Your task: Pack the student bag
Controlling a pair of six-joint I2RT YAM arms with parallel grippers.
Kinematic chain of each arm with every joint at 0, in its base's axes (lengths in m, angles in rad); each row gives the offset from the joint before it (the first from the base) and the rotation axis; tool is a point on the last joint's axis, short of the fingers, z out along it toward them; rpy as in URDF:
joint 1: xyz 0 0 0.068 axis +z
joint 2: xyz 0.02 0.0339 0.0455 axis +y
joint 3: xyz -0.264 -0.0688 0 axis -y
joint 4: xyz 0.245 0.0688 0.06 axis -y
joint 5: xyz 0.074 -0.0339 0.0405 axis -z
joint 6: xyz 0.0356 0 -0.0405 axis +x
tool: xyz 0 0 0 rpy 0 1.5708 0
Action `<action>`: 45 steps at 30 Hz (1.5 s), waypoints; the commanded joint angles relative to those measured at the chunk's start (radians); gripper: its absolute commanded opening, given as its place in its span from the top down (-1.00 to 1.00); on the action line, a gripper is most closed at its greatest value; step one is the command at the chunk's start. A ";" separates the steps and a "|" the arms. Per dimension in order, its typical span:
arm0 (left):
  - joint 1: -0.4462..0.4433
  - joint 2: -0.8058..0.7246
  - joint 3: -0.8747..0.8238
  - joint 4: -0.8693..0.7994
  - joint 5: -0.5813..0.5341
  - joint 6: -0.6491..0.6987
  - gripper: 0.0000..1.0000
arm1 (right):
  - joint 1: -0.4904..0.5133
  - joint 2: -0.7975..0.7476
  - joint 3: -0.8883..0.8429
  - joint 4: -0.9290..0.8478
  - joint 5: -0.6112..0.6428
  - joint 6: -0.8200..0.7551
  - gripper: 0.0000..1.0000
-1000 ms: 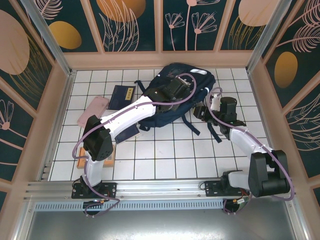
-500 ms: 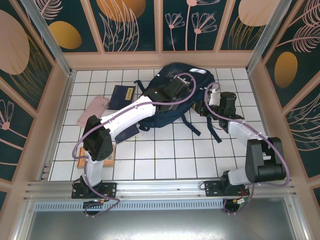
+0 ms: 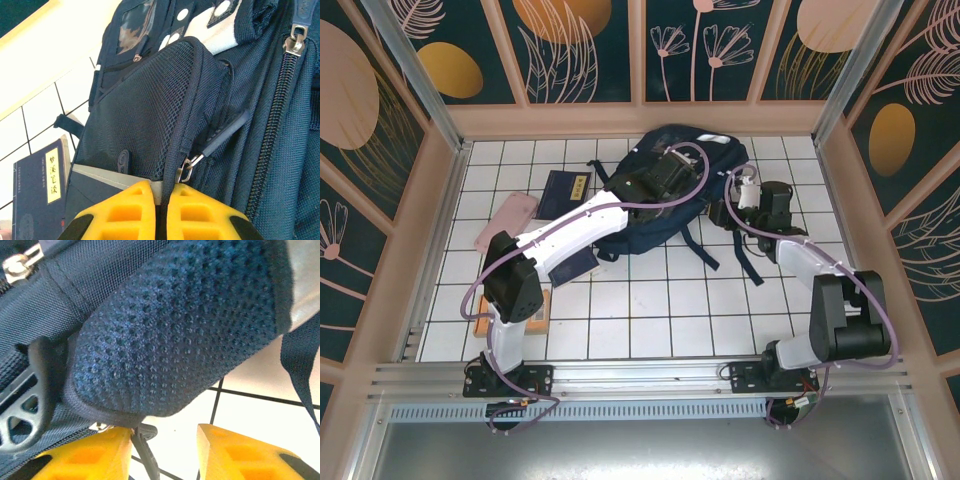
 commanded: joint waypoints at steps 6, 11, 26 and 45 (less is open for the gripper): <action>0.018 -0.083 0.046 0.074 -0.101 -0.022 1.00 | -0.002 -0.134 -0.165 0.142 0.020 0.127 0.11; 0.018 -0.091 0.047 0.074 -0.110 -0.035 1.00 | -0.003 -0.133 -0.223 0.282 -0.096 0.176 0.17; 0.023 -0.134 0.038 0.074 -0.126 -0.065 1.00 | 0.053 -0.065 -0.348 0.726 -0.015 -0.087 0.17; 0.025 -0.161 0.045 0.064 -0.136 -0.071 1.00 | 0.167 0.084 -0.219 0.736 0.141 -0.268 0.36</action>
